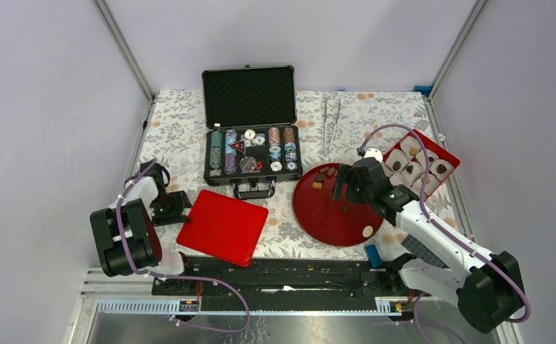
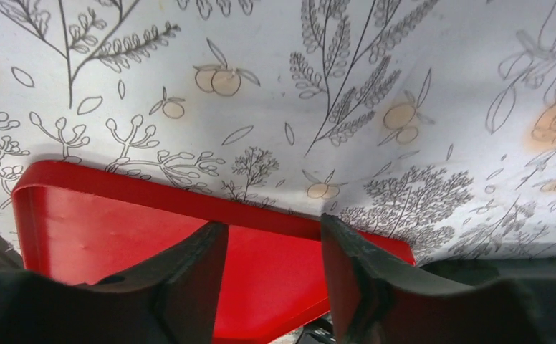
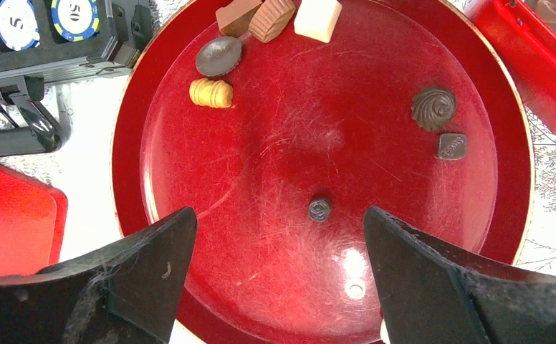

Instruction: Pack the chocolate

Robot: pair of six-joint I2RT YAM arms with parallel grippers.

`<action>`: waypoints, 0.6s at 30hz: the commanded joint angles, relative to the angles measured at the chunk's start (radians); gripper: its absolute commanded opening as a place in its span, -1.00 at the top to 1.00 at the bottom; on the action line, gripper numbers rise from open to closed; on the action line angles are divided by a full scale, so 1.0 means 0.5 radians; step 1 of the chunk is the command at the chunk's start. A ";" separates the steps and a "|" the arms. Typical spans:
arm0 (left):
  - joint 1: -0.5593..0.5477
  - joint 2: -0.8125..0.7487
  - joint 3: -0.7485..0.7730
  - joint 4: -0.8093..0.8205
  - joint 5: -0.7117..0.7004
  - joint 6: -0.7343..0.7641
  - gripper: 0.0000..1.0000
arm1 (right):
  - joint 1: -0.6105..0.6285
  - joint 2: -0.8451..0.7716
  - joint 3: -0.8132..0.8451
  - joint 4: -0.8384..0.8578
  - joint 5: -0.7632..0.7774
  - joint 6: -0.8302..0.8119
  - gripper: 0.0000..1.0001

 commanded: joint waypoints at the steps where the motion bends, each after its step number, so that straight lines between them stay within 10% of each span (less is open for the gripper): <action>1: 0.091 0.144 0.117 0.059 -0.038 -0.083 0.05 | -0.002 -0.054 0.018 -0.023 0.056 -0.010 -0.86; 8: 0.160 0.416 0.328 0.067 -0.030 -0.024 0.57 | -0.003 -0.067 0.005 -0.051 0.103 -0.004 -0.86; 18: 0.199 0.536 0.708 -0.044 -0.172 0.067 0.69 | -0.002 -0.049 -0.001 -0.042 0.130 0.019 -0.86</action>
